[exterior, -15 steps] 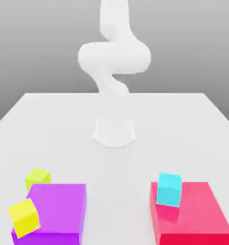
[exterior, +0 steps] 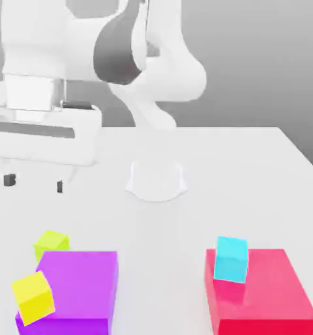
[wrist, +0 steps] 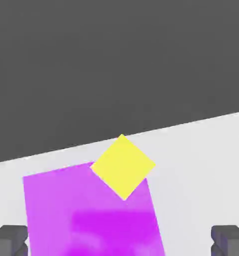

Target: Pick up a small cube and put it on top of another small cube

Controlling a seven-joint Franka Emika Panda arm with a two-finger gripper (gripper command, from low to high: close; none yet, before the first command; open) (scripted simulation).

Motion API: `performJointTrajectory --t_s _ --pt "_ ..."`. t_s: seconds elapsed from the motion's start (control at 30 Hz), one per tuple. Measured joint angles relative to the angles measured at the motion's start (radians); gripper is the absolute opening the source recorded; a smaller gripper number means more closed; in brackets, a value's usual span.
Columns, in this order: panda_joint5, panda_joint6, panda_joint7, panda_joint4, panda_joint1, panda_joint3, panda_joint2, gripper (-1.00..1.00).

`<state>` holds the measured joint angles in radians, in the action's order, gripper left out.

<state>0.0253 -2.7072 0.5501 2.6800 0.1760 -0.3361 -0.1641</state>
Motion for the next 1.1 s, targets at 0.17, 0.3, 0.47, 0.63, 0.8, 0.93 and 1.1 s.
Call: performJointTrajectory --t_s 0.17,0.3,0.47,0.63,0.8,0.93,1.1 --pt "-0.076 -0.117 -0.126 0.099 0.078 -0.056 0.188 0.0" --pt "-0.251 -0.225 -0.264 0.086 0.15 0.05 0.338 0.0" --pt "-0.347 -0.305 -0.338 0.065 0.255 0.178 0.441 -1.0" --pt "-0.347 -0.31 -0.337 0.064 0.267 0.19 0.446 -1.0" --pt "-0.158 -0.19 -0.196 0.099 0.19 0.067 0.289 -1.0" --pt "-0.059 -0.098 -0.149 0.06 0.123 0.09 0.232 -1.0" --pt "-0.026 -0.012 -0.191 -0.086 0.0 0.198 0.292 -1.0"
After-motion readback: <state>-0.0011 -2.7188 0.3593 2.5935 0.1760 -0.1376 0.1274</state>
